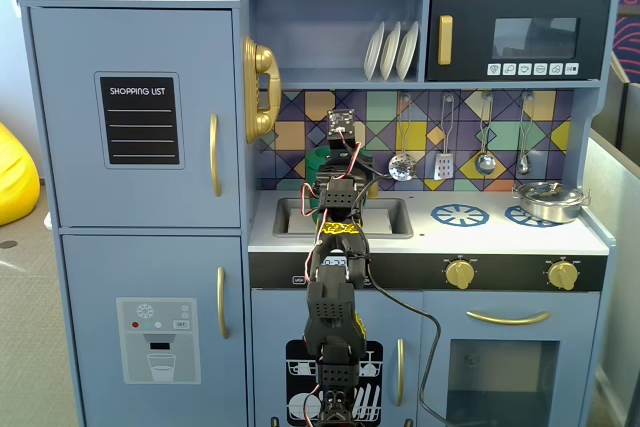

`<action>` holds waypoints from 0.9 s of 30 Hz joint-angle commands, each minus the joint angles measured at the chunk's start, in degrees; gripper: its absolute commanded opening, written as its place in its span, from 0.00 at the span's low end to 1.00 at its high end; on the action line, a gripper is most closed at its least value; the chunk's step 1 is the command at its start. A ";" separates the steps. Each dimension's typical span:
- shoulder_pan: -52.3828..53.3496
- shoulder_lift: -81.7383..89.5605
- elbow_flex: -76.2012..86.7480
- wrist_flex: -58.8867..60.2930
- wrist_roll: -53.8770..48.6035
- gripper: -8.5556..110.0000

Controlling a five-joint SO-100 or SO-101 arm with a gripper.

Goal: Pick up the lid from the counter and put it on the green recipient

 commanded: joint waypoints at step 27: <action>2.81 55.20 44.03 42.80 3.52 0.26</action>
